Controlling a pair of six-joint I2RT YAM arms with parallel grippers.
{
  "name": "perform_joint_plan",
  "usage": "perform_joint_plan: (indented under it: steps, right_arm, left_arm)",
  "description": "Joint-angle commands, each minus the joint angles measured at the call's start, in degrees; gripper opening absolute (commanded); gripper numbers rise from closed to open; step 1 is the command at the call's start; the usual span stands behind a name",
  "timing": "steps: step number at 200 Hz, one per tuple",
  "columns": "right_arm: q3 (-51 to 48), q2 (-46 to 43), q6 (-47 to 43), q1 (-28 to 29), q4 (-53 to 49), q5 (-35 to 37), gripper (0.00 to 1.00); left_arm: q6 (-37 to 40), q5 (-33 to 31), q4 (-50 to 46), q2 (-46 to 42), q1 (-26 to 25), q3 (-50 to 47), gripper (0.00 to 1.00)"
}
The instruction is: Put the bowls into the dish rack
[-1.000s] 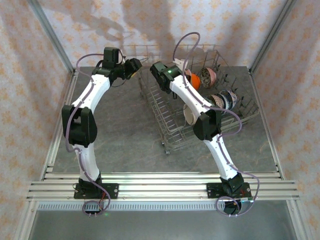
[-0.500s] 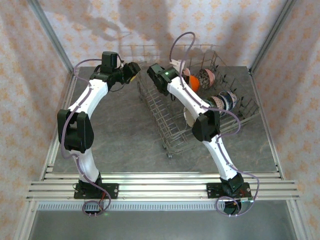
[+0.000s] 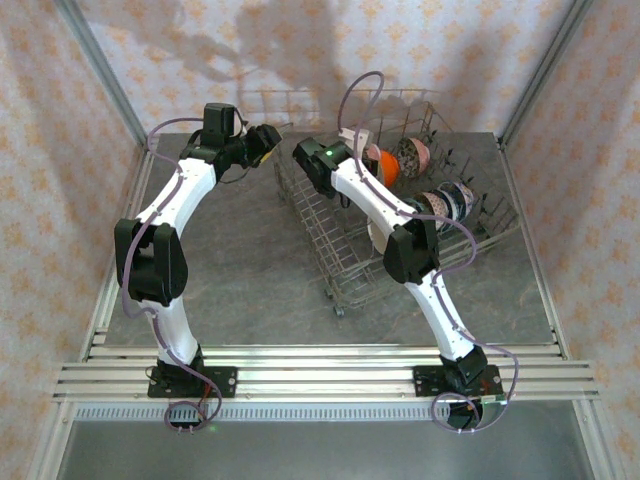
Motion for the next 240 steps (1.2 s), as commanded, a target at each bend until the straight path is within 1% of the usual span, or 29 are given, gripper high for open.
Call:
perform_joint_plan:
  steps: [1,59,96,141,208,240]
  right_arm:
    - [-0.31,0.10,3.06,0.16,-0.08,3.45,0.00]
    - [-0.78,1.50,4.31,0.68,-1.23,3.71,0.00]
    - [-0.87,2.32,5.14,1.65,-1.75,6.11,0.00]
    - [-0.95,3.04,7.11,1.66,-3.23,6.94,0.00]
    - [-0.60,3.39,7.65,1.76,-3.30,5.25,0.00]
    - [-0.28,3.13,7.02,1.75,-3.08,3.57,0.08]
  left_arm:
    - [1.42,0.69,-6.44,0.00,-1.25,0.45,0.49]
    - [1.42,0.60,-6.60,-0.20,-1.24,0.49,0.49]
    - [1.20,0.58,-6.34,-0.23,-1.25,0.10,0.49]
    - [1.24,0.56,-6.17,-0.34,-1.25,-0.17,0.48]
    - [0.99,0.60,-6.27,-0.22,-1.25,-0.08,0.47]
    - [0.90,0.51,-6.18,-0.49,-1.25,-0.42,0.47]
